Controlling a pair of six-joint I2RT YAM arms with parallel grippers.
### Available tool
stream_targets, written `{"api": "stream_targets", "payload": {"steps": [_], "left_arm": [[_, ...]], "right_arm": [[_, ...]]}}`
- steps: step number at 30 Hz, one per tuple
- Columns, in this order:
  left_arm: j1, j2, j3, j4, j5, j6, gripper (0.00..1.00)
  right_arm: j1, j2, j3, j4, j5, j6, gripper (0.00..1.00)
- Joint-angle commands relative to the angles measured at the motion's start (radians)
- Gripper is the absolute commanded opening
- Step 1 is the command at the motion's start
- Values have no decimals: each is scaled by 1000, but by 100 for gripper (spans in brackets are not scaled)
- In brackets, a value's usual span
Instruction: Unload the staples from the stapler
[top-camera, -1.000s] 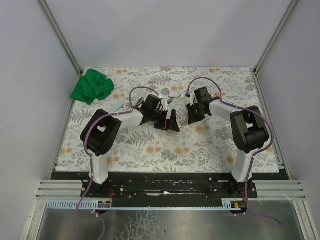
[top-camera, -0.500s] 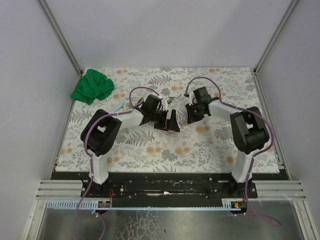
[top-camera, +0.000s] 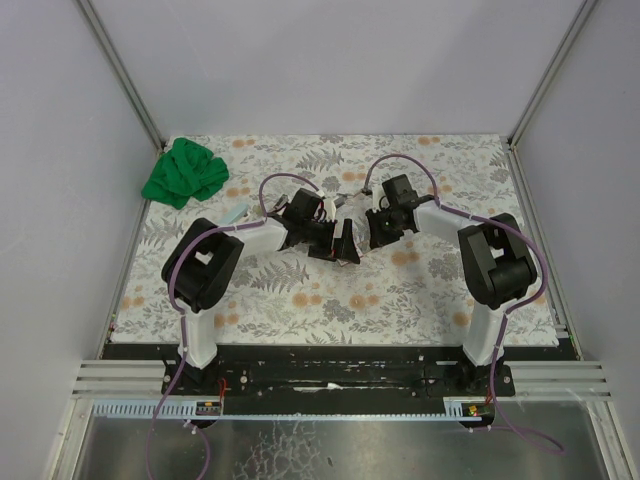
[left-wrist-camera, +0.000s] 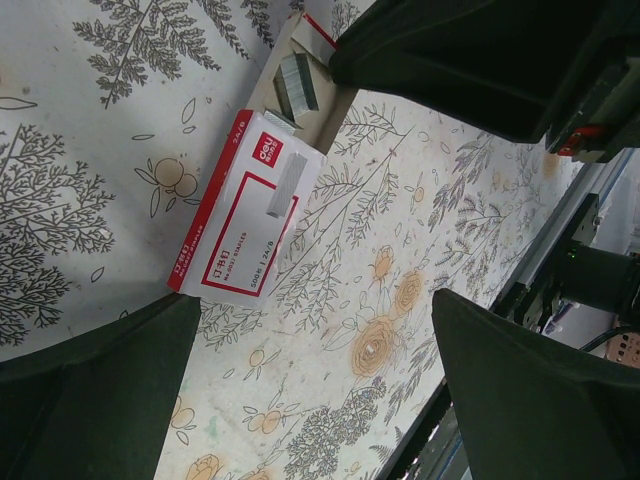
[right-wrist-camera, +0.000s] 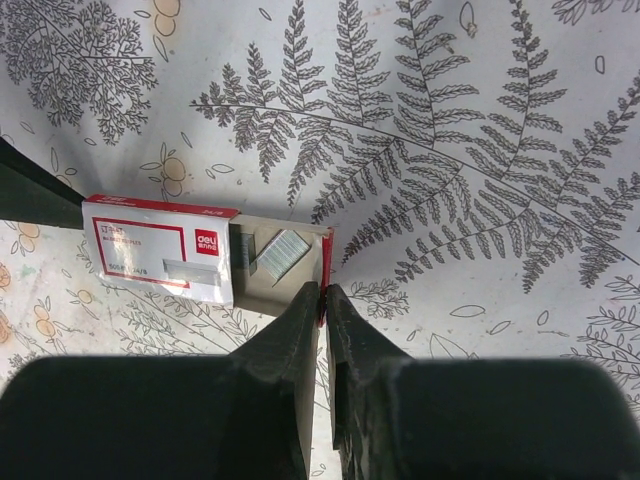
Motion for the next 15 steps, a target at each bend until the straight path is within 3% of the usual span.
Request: {"api": "stream_targets", "payload": {"steps": [1, 15], "left_arm": [[-4, 29, 1, -27, -45, 3, 100], [-5, 39, 8, -34, -56, -6, 100]], "right_arm": [[18, -29, 18, 16, -44, 0, 14], [38, 11, 30, -1, -118, 32, 18]]}}
